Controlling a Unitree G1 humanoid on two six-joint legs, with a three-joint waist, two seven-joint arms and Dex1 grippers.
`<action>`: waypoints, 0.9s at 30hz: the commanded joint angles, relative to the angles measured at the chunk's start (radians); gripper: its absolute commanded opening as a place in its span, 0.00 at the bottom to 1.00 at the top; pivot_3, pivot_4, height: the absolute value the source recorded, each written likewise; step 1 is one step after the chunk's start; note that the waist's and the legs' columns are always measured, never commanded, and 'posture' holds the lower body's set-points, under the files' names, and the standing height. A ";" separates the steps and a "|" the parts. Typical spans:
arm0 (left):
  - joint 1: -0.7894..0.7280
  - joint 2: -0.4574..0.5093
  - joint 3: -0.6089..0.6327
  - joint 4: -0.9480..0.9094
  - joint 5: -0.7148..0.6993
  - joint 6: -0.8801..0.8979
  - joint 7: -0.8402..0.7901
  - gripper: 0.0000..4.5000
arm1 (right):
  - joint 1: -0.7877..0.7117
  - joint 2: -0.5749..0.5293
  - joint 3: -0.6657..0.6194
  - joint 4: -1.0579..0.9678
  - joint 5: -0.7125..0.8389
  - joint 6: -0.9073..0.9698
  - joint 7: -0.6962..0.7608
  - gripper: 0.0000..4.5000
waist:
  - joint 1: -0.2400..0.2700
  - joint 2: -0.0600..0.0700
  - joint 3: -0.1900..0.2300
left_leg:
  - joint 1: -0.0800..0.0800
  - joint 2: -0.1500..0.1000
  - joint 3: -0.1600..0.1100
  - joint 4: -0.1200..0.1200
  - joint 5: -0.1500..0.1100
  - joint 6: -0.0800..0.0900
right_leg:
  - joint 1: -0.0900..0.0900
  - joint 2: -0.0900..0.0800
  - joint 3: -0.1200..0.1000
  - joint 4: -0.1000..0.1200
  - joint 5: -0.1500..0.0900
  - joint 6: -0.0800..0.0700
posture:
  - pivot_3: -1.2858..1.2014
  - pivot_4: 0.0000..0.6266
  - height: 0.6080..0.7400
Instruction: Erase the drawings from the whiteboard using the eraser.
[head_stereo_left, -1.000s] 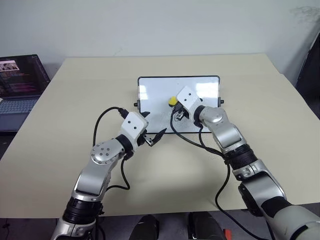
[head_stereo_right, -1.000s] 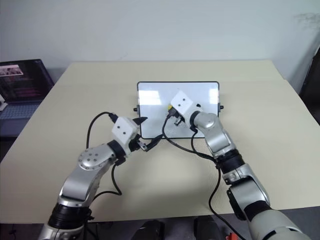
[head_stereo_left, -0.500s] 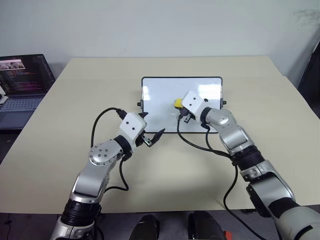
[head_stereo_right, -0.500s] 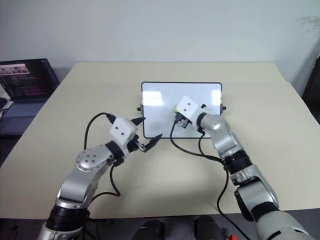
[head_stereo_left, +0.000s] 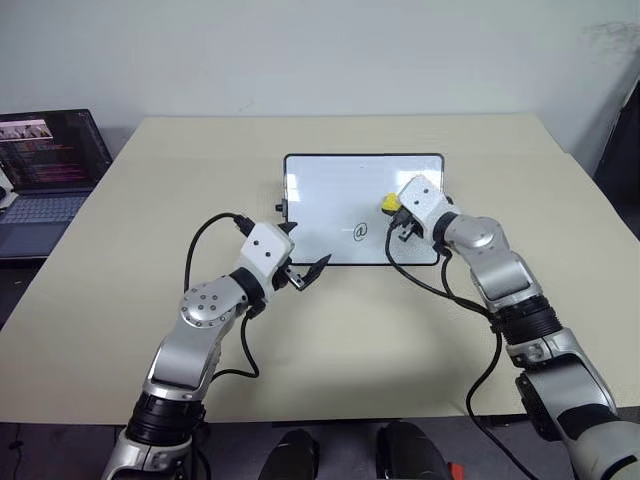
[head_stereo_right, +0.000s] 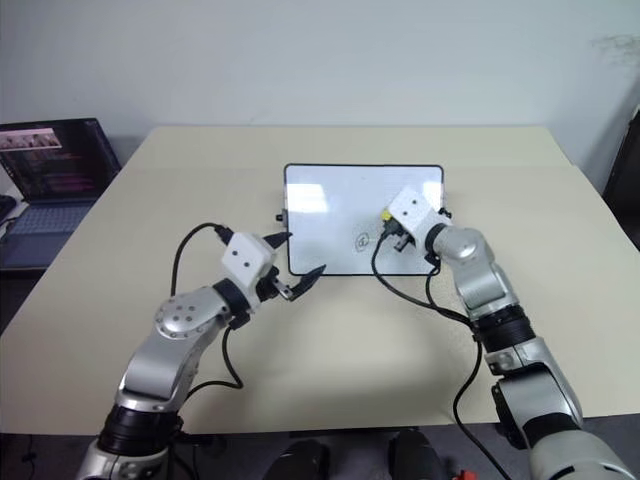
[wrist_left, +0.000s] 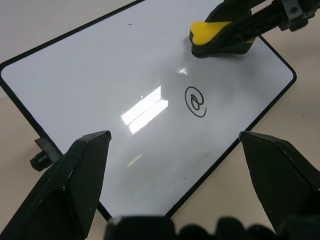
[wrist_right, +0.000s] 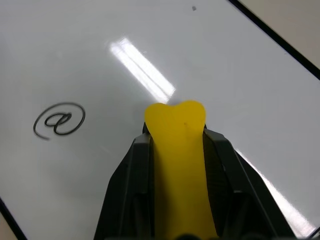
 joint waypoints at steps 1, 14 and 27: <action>-0.026 -0.001 0.002 -0.016 0.000 -0.024 -0.005 1.00 | -0.076 0.041 -0.045 -0.066 0.030 0.020 -0.032 0.22 | -0.005 0.000 0.000 | 0.000 0.001 0.000 0.000 0.000 0.000 | -0.001 0.000 0.000 0.000 0.000 0.000 | 0.52 0.24 1.00; -0.026 -0.003 0.002 -0.028 -0.001 -0.015 0.006 1.00 | -0.248 0.163 -0.019 0.138 0.026 -0.099 -0.065 0.22 | -0.003 0.001 0.000 | -0.003 0.001 0.002 -0.004 0.001 -0.003 | -0.006 0.000 0.002 -0.001 0.000 0.000 | 0.52 0.24 1.00; -0.008 -0.006 0.007 -0.048 -0.001 -0.008 0.023 1.00 | -0.284 0.154 -0.015 0.302 -0.016 -0.171 -0.075 0.22 | -0.005 0.001 0.000 | -0.002 0.001 0.005 -0.004 0.001 -0.003 | -0.007 0.000 0.002 0.000 0.000 0.000 | 0.52 0.24 1.00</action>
